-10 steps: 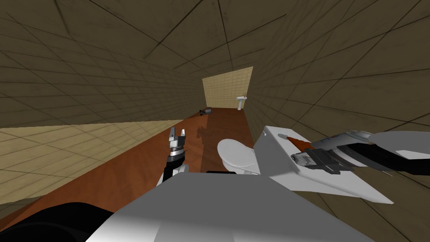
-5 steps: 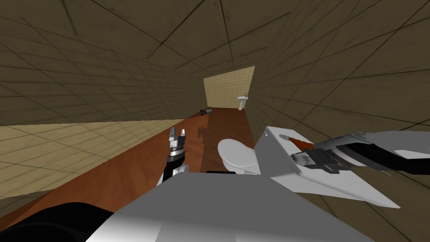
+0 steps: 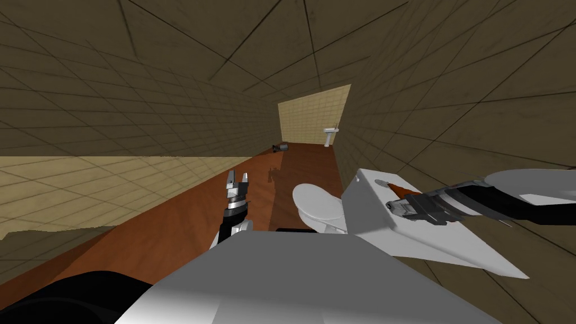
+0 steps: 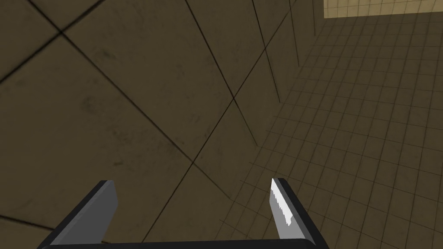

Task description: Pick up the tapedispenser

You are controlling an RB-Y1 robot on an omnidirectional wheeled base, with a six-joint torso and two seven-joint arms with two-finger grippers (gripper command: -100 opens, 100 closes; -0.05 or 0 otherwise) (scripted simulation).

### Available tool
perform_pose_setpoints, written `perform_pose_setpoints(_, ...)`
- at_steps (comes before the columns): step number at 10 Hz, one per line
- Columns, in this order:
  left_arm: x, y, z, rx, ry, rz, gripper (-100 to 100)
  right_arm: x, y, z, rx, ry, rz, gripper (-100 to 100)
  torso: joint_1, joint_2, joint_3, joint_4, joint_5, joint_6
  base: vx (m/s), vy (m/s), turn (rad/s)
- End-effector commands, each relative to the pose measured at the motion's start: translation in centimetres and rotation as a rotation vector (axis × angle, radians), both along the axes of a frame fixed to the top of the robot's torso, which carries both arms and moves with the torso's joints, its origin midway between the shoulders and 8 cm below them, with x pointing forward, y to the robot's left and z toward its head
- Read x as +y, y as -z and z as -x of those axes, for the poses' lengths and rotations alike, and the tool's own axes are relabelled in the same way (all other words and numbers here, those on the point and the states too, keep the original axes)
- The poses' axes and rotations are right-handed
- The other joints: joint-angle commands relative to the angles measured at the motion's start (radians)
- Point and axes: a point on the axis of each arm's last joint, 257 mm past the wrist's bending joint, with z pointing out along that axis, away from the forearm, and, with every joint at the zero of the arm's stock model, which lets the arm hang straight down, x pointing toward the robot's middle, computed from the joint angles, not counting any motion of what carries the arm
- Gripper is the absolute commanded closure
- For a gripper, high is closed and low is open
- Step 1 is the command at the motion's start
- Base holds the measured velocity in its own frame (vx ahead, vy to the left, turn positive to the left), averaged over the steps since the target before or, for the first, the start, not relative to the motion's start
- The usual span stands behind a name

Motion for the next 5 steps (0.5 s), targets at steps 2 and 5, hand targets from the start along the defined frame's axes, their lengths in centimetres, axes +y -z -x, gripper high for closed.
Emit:
perform_pose_setpoints(2, 0.00, 0.00, 0.00, 0.000, 0.000, 0.000, 0, 0.22, -0.66, -0.98, -0.002, 0.035, -0.003, 100, 0.001, 0.000, 0.000, 0.000, 0.000, 0.000, -0.106, -0.044, 0.112)
perform_pose_setpoints(5, 0.00, 0.01, 0.00, 0.000, 0.000, 0.000, 0, 0.19, -0.70, -1.11, -0.003, 0.041, -0.004, 0, 0.002, -0.002, -0.001, 0.000, 0.001, 0.001, -0.062, -0.017, 0.053)
